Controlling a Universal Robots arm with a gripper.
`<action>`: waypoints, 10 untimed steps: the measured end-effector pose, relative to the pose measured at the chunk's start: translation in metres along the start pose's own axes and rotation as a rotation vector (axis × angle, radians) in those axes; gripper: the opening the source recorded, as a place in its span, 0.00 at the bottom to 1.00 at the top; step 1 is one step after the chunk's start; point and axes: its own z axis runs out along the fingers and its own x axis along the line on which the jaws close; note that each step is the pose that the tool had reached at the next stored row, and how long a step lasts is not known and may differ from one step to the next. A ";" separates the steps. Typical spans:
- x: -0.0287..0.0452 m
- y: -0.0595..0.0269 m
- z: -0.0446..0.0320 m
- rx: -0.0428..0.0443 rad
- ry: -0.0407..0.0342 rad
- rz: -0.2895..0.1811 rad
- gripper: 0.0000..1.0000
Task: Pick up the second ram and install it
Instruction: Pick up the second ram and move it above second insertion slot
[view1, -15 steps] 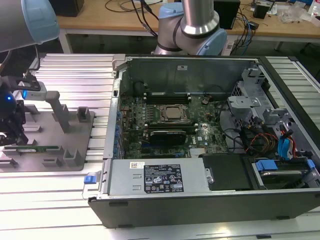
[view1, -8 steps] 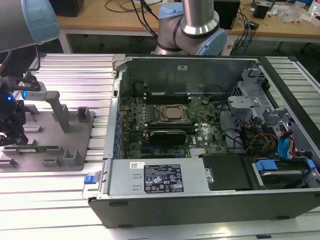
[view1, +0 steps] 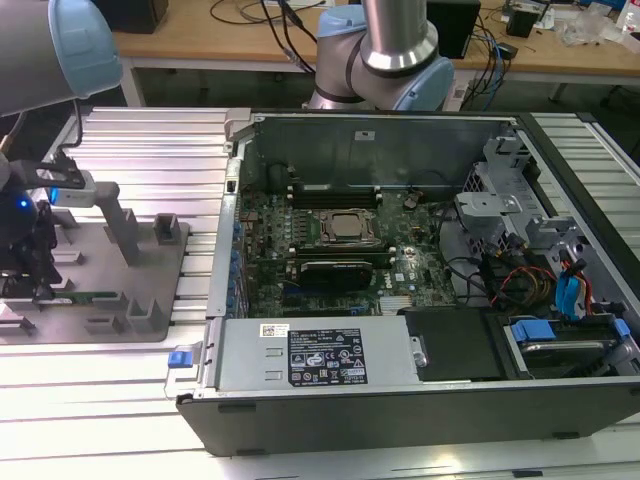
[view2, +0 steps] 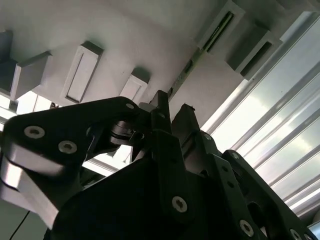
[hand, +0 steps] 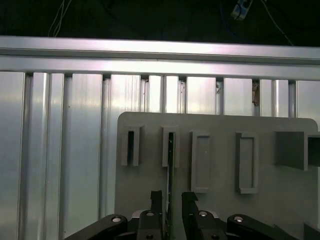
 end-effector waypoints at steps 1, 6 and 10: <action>0.0000 0.0000 0.0014 -0.0001 0.0001 -0.002 0.28; -0.0017 -0.0001 0.0025 0.0000 0.0017 -0.002 0.28; -0.0046 -0.0002 0.0038 -0.0001 0.0074 -0.002 0.28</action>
